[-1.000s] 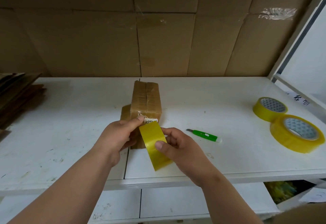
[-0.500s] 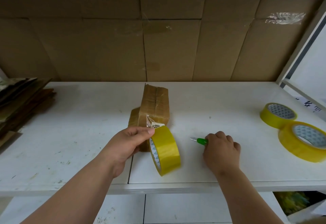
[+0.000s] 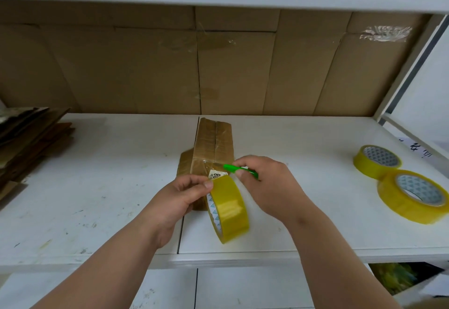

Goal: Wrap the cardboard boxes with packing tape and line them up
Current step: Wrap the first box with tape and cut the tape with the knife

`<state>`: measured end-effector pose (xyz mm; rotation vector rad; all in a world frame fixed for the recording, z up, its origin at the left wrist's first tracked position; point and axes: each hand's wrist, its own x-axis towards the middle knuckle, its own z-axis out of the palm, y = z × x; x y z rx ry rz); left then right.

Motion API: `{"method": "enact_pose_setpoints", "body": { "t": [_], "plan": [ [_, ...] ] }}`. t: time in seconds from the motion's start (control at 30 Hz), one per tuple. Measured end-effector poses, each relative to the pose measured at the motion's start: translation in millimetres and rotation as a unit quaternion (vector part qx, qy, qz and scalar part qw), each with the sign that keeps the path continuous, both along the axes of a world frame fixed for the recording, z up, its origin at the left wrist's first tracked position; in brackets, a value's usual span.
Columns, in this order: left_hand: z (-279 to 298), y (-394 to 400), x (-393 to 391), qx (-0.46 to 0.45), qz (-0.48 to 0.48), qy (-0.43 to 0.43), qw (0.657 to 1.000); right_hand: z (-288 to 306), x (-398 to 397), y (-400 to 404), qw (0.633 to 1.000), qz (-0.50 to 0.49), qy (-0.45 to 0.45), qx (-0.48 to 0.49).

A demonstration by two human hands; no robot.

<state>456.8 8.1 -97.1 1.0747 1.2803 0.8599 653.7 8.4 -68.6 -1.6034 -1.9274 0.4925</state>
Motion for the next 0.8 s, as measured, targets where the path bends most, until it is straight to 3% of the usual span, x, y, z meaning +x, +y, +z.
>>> {"method": "enact_pose_setpoints", "body": {
  "t": [0.27, 0.8],
  "plan": [
    [0.5, 2.4, -1.1, 0.006, -0.001, 0.01, 1.0, 7.9, -13.8, 11.7, 0.996, 0.015, -0.09, -0.025],
    [3.1, 5.4, -1.2, 0.001, 0.005, 0.008, 1.0, 16.5, -29.3, 25.9, 0.99, 0.017, -0.128, -0.052]
  ]
}}
